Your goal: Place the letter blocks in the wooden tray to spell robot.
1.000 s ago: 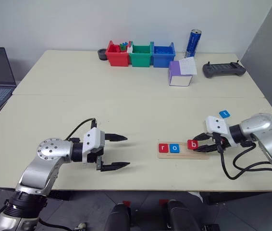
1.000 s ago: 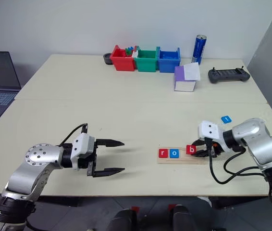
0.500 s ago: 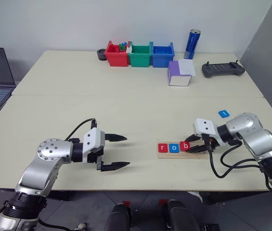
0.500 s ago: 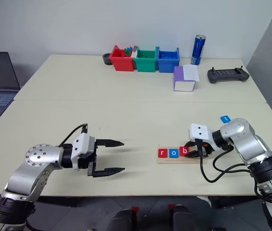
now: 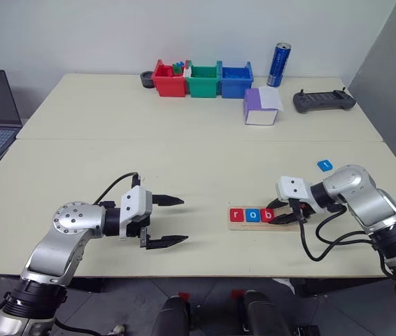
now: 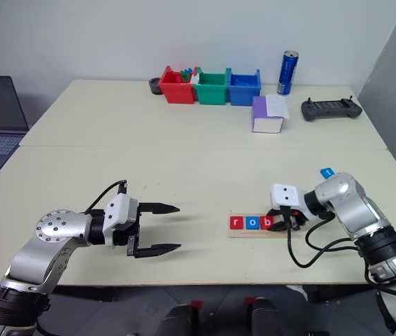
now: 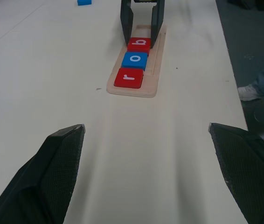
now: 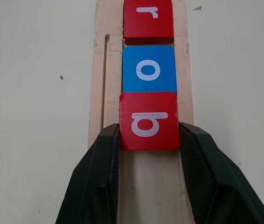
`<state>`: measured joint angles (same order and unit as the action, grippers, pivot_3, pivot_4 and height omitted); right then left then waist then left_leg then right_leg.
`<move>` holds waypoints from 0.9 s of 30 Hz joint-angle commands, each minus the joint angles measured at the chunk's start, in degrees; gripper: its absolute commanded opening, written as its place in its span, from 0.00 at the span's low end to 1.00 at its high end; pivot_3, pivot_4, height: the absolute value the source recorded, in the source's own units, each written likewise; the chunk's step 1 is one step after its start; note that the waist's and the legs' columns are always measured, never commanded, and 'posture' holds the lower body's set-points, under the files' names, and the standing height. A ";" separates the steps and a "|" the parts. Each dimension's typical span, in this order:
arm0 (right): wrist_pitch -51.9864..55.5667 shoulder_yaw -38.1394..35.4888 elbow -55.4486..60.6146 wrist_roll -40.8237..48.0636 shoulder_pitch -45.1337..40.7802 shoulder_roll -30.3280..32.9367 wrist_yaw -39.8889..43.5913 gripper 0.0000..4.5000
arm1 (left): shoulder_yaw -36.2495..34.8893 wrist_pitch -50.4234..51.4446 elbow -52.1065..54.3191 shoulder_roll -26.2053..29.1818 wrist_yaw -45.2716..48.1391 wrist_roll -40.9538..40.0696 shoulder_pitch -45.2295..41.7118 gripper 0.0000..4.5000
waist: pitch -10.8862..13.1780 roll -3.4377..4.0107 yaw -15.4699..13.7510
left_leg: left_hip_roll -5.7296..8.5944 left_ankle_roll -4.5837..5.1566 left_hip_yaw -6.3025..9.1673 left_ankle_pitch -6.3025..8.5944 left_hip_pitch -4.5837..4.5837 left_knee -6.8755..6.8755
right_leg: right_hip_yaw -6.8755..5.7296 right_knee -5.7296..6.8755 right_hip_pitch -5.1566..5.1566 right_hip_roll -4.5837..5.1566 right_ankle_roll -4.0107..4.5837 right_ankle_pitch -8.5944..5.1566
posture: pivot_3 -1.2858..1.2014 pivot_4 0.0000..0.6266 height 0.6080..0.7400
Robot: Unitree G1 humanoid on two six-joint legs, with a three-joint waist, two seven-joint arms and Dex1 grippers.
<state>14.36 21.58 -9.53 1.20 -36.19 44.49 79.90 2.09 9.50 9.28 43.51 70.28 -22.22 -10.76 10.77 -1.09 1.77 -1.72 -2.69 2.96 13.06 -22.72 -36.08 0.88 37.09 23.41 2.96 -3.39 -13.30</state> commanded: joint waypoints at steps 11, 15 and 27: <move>0.18 -0.17 1.81 -1.38 -1.76 -0.31 0.44 0.33 | -0.98 -0.80 1.56 0.56 -0.94 -0.09 0.07 1.00 | 0.00 0.00 -0.01 | 0.00 0.00 0.01 0.00 0.00 0.00 | 0.00 0.00 0.00 0.00 0.00 0.00 | 0.52 0.24 1.00; 1.09 0.02 2.96 -1.40 -1.65 -0.49 0.55 0.33 | -0.97 -0.84 1.15 0.61 -0.79 -0.03 -0.24 1.00 | 0.00 0.00 -0.01 | 0.00 0.00 0.00 0.00 0.00 0.00 | 0.00 0.00 0.00 0.00 0.00 0.00 | 0.52 0.24 1.00; 3.06 -0.36 3.54 -1.79 -2.55 -1.62 0.49 0.33 | -0.84 -0.74 1.21 0.55 -0.69 -0.12 -0.36 1.00 | 0.00 0.00 0.00 | 0.00 0.00 0.01 0.00 0.00 0.00 | -0.01 0.00 0.00 0.00 0.00 0.00 | 0.52 0.24 1.00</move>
<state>17.30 22.12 -7.42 -0.96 -37.60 42.24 79.91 2.05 9.49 9.21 43.51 69.42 -22.22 -10.60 10.77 -1.09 1.77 -1.72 -2.69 2.97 13.06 -22.72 -36.08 0.87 37.09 23.41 2.96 -3.38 -13.30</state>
